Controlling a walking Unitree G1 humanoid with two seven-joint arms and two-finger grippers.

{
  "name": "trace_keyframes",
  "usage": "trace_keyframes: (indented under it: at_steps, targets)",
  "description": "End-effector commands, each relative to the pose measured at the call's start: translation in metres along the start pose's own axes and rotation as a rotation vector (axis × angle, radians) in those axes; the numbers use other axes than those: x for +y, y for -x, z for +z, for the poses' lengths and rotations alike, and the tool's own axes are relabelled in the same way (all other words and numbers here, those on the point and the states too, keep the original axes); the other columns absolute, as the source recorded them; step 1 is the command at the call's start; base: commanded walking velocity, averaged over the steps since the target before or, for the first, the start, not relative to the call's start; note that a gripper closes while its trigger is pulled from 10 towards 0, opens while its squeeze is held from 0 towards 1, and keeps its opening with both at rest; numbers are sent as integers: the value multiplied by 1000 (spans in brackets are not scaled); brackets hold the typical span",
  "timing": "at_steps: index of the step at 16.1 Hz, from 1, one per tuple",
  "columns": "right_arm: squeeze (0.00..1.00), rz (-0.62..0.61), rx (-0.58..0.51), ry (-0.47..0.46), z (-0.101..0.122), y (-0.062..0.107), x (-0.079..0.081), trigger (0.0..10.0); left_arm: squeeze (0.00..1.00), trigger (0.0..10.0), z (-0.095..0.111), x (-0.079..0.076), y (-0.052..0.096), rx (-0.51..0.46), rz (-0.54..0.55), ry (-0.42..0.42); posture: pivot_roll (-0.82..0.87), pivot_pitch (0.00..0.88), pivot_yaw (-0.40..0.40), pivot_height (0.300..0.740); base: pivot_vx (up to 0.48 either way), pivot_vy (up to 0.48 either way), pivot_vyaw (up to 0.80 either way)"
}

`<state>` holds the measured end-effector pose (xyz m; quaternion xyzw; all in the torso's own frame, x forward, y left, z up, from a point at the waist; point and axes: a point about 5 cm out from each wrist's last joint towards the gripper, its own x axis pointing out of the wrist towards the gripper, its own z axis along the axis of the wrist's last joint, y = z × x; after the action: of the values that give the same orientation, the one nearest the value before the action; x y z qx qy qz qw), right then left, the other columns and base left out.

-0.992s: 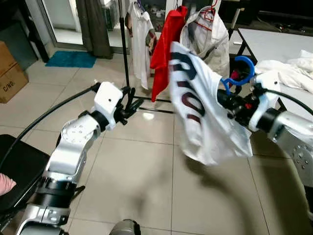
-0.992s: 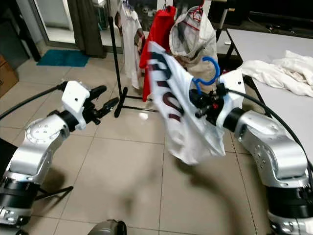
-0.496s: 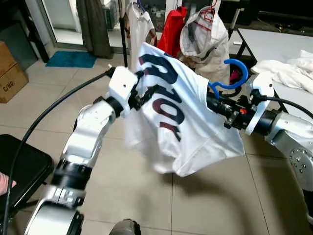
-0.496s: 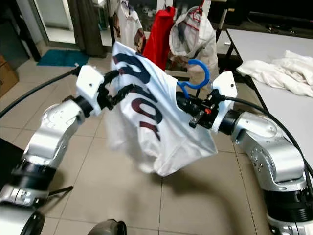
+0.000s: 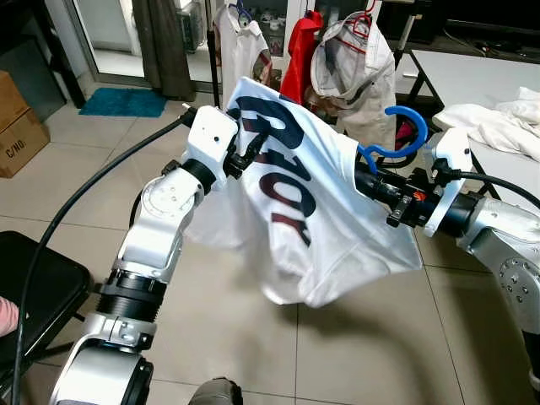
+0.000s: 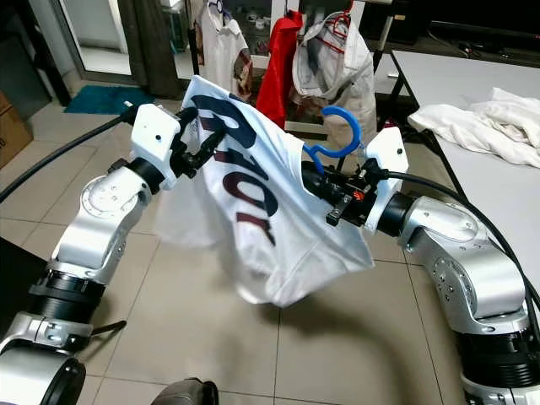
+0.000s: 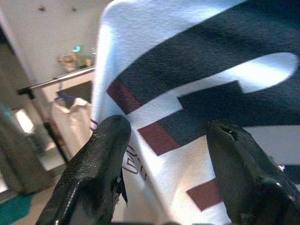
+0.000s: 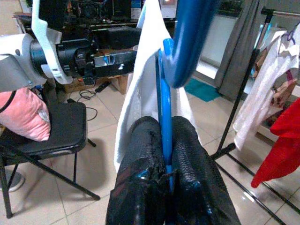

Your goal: Hang hanger

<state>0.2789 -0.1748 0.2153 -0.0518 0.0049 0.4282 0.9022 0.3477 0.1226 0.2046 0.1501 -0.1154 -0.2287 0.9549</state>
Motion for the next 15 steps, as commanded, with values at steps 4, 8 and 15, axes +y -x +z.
trace_keyframes:
  at_steps: [4, 8, 15]
  targets:
    - [0, -10, -25, 13, 5, 1, -2, 10000, 0, 10000, 13, 2, 4, -109, 92, -6, 47, 0, 2, 740, 0, 0, 0]
    - [0, -9, -25, 10, 5, 1, -1, 10000, 0, 10000, 15, 3, 5, -132, 103, 13, 46, 0, 5, 740, 0, 0, 0]
    - [0, 17, -4, 17, 3, 4, 3, 10000, 0, 3843, -1, 15, 4, -32, 78, 39, 32, 0, 15, 740, 0, 0, 0]
